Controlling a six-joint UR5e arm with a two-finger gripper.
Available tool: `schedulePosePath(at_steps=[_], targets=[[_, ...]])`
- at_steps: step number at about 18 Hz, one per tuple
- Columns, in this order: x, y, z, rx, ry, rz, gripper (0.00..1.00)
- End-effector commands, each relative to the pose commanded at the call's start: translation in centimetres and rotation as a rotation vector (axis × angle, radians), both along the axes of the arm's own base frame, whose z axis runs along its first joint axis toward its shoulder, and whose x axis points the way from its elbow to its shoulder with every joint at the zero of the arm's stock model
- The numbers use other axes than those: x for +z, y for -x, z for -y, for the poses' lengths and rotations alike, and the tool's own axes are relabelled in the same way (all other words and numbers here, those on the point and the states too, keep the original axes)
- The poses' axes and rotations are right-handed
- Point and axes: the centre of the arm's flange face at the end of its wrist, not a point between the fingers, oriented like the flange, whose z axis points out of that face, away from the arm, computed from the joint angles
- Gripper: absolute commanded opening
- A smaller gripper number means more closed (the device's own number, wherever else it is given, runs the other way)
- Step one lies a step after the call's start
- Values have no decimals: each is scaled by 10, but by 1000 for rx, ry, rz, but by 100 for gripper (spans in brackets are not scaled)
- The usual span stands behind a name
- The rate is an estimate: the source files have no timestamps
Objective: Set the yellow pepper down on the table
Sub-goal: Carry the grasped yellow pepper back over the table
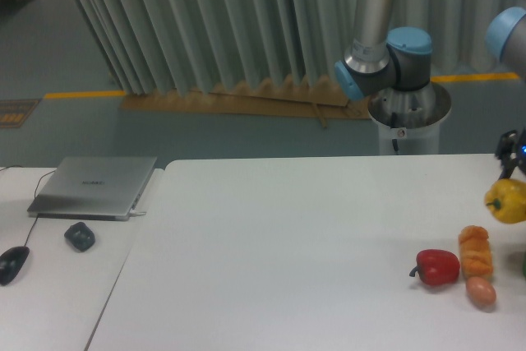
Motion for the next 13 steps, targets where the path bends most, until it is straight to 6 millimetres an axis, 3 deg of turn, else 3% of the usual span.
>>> schedulePosePath(at_steps=[4,7,9,12,13], targets=[[11,11,-15,165,-111,-81,33],[1,10,-26,188,-127,-86,30],[-6,-8,-41,174,-109,-71,30],[-32,-54,-59,103,-21,-53,30],[-32,-70,-61,86,-4,-35,30]])
